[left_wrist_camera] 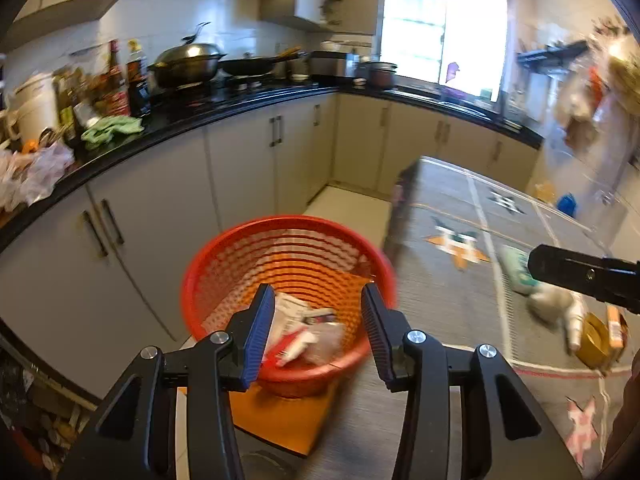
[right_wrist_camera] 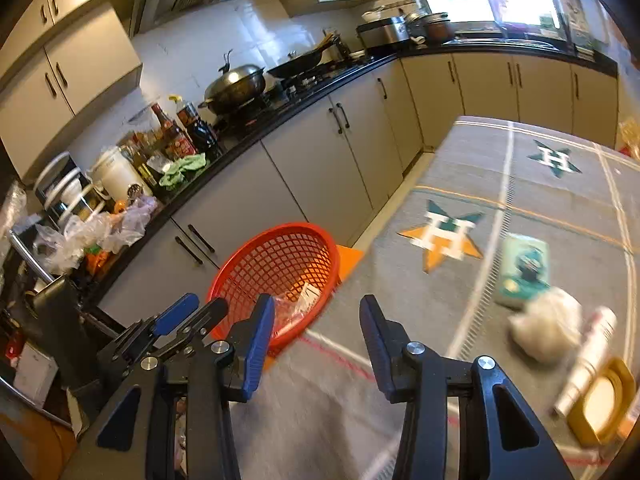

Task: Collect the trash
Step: 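Open both tools to drop the packet and bag into the basket, then move both tools back over the remaining trash on the table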

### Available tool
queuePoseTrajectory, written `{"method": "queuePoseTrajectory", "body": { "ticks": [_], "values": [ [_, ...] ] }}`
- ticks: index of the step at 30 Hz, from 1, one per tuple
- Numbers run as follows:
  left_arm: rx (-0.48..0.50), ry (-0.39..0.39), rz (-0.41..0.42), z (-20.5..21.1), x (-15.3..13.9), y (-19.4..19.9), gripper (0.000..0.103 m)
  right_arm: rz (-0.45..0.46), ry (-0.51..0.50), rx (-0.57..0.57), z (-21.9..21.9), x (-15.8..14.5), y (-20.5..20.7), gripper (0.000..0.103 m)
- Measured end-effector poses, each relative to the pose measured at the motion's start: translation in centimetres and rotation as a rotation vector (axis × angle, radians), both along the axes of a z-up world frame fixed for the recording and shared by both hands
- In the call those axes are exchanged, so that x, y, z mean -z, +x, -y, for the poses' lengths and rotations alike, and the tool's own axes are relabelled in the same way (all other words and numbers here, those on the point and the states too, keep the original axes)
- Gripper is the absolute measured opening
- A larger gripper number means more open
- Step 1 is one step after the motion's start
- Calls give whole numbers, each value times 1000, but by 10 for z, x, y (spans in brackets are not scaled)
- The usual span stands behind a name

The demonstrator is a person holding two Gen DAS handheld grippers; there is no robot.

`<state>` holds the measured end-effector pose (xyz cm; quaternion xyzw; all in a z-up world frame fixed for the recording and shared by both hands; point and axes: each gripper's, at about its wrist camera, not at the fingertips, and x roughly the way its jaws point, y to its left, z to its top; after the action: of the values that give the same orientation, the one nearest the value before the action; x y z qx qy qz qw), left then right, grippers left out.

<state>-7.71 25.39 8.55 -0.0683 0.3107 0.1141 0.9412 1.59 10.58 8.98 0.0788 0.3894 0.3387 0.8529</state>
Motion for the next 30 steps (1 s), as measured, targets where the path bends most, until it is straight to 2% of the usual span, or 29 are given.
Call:
{"method": "queuePoseTrajectory", "body": {
  "ticks": [6, 12, 17, 23, 30],
  "values": [
    [113, 11, -1, 55, -7, -2, 44, 20, 24, 105, 74, -4, -29, 48],
    [219, 15, -5, 107, -15, -1, 45, 44, 37, 256, 159, -5, -54, 48],
    [318, 18, -30, 155, -14, 4, 45, 19, 66, 367, 221, 5, -67, 48],
    [435, 9, -99, 203, -1, 16, 45, -29, 73, 474, 271, 27, -72, 48],
    [561, -27, -185, 245, 15, 40, 44, -83, 113, 542, 303, 46, -74, 48]
  ]
}}
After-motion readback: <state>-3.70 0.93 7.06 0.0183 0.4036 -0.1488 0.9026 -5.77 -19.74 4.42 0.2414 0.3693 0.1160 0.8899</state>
